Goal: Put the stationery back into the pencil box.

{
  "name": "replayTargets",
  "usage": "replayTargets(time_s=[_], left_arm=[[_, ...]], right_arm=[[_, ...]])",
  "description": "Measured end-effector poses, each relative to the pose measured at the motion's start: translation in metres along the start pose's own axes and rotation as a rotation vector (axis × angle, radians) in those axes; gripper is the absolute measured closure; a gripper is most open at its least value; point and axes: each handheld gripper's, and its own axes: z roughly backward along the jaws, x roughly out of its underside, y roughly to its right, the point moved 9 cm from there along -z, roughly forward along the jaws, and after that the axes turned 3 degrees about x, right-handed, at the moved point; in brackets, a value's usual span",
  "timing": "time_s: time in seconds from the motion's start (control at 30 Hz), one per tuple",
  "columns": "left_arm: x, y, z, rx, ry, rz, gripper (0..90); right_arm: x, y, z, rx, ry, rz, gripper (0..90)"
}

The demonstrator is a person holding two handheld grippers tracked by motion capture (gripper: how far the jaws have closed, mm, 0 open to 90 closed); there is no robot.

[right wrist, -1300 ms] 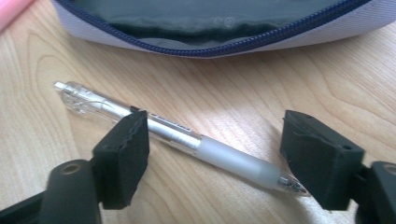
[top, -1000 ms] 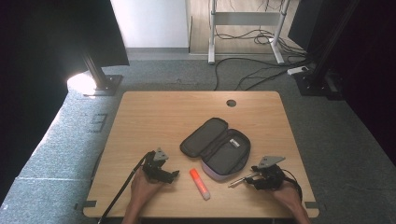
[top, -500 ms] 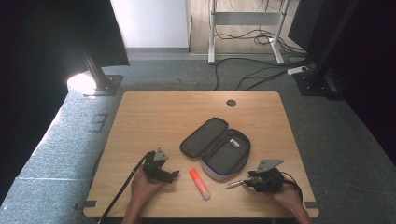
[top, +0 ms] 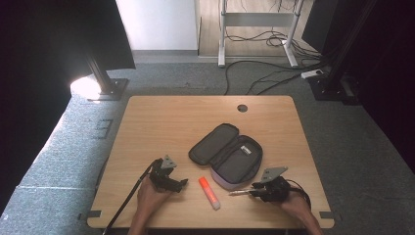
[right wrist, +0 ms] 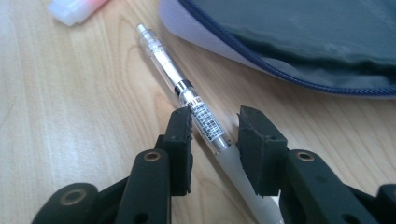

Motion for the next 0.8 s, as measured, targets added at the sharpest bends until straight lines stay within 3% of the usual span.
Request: replayTargets(time_s=[0.13,0.3,0.37,0.6,0.8], left_arm=[[0.000,0.000,0.000,0.000,0.000,0.000,1.0],[0.000,0.000,0.000,0.000,0.000,0.000,1.0],[0.000,0.000,0.000,0.000,0.000,0.000,1.0],[0.000,0.000,0.000,0.000,0.000,0.000,1.0],[0.000,0.000,0.000,0.000,0.000,0.000,1.1]], right_arm=[[-0.001,-0.004,0.001,0.001,-0.011,0.016,66.0],[0.002,-0.011,0.009,-0.039,-0.014,0.019,74.4],[0.006,-0.013,0.007,-0.028,-0.046,0.042,74.5],[0.001,-0.015,0.002,-0.035,-0.033,0.052,71.9],[0.004,-0.019,0.005,-0.046,-0.038,0.050,77.7]])
